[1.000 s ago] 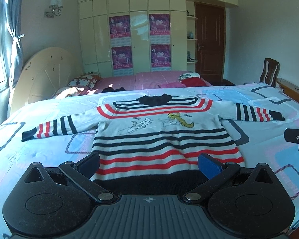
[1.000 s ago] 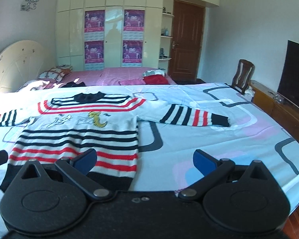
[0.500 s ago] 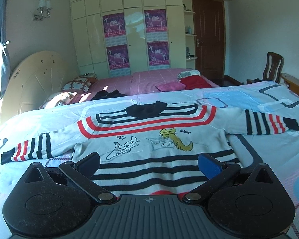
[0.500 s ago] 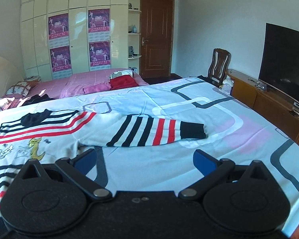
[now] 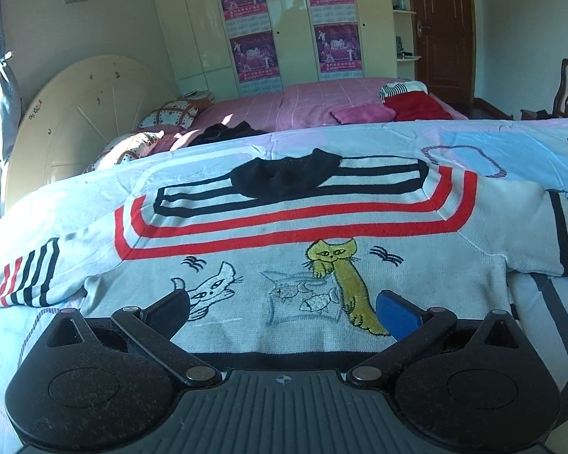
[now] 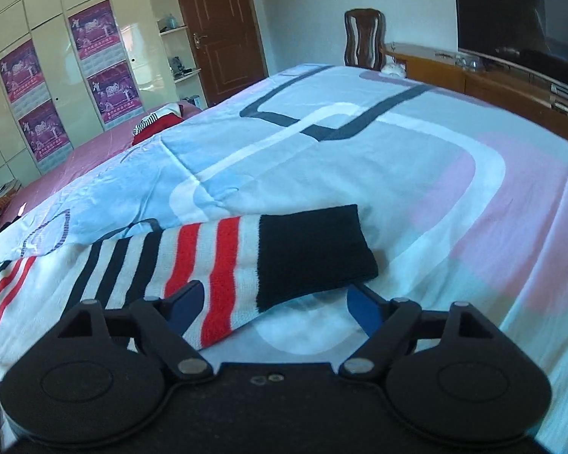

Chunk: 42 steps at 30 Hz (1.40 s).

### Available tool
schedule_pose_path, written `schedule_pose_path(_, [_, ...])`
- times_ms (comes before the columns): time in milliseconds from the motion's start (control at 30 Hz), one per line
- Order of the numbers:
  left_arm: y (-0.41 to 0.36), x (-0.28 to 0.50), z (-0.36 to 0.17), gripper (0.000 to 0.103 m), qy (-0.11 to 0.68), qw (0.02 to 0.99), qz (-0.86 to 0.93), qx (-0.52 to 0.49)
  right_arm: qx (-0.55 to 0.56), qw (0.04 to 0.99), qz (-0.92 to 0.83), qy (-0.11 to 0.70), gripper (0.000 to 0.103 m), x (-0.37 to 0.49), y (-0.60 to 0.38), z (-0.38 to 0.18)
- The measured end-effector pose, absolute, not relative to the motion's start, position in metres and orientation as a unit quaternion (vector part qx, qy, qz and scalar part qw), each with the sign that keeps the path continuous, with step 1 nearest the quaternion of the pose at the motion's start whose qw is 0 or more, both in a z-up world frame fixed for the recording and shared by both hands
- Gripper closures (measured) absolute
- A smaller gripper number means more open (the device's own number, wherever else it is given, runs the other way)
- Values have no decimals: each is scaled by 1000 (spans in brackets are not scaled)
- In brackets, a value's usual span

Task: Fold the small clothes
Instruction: 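Reach the right tool to the black sleeve cuff and grasp it, then carry the held sleeve cuff across the sweater body toward the collar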

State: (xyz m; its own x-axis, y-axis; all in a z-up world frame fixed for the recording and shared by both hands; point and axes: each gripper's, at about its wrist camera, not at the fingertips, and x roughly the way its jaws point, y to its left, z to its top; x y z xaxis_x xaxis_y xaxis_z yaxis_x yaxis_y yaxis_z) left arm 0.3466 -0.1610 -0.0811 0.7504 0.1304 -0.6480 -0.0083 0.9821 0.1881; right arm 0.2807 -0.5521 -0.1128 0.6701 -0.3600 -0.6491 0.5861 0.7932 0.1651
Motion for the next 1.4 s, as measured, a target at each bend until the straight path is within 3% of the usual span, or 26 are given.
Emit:
schedule_pose_path(233, [-178, 370, -92, 0, 367, 925, 35, 89, 230, 892, -249, 300, 24, 284, -566, -124])
schedule_pose_path(600, [-178, 384, -93, 0, 367, 925, 43, 89, 279, 887, -244, 275, 64, 291, -585, -124])
schedule_pose_path(733, [-175, 385, -93, 0, 368, 924, 47, 87, 287, 885, -245, 273, 65, 286, -590, -124])
schedule_pose_path(933, [-159, 385, -90, 0, 366, 925, 61, 81, 287, 886, -249, 267, 50, 286, -591, -125])
schedule_pose_path(967, [-154, 384, -89, 0, 368, 925, 65, 76, 289, 885, -250, 265, 52, 287, -592, -124])
schedule_pose_path(1000, [-149, 384, -89, 0, 368, 924, 68, 72, 292, 885, -250, 263, 74, 287, -593, -124])
schedule_pose_path(1033, [-144, 383, -88, 0, 368, 924, 72, 71, 291, 885, -249, 265, 88, 287, -593, -125])
schedule_pose_path(1067, [-139, 382, -88, 0, 368, 924, 76, 71, 289, 884, -250, 268, 95, 288, -593, -126])
schedule_pose_path(1400, [-63, 365, -90, 0, 368, 921, 114, 51, 221, 906, -258, 252, 95, 305, -562, -97])
